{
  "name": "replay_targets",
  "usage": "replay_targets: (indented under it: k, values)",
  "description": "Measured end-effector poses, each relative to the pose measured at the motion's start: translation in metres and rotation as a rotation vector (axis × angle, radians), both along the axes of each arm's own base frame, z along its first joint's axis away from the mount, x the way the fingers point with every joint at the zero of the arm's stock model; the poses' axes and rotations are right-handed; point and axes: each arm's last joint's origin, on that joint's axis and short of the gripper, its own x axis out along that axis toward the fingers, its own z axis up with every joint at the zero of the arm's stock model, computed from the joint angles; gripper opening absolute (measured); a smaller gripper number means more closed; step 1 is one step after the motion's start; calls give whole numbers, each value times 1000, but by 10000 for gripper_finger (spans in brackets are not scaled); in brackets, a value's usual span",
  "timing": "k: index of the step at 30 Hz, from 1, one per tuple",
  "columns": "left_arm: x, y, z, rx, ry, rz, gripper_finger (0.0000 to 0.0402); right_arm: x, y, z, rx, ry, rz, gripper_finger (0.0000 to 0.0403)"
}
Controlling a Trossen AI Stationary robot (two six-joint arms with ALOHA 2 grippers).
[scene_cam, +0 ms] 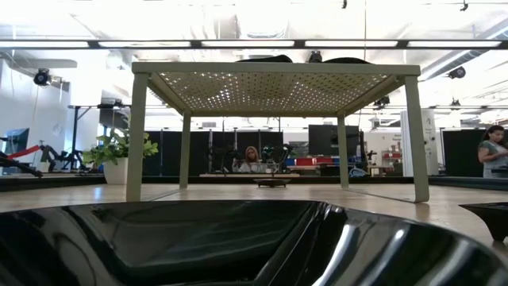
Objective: Pick & Place Mini shaped plates
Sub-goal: Stack the distorted square plate on top of the distorted square plates on the shelf
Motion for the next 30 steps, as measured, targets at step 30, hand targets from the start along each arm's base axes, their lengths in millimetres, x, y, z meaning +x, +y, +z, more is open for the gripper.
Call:
replay_targets:
  k: [30]
  values:
    - [-10, 10, -48, -99, 81, 97, 66, 0, 0, 0, -1, 2, 2, 8]
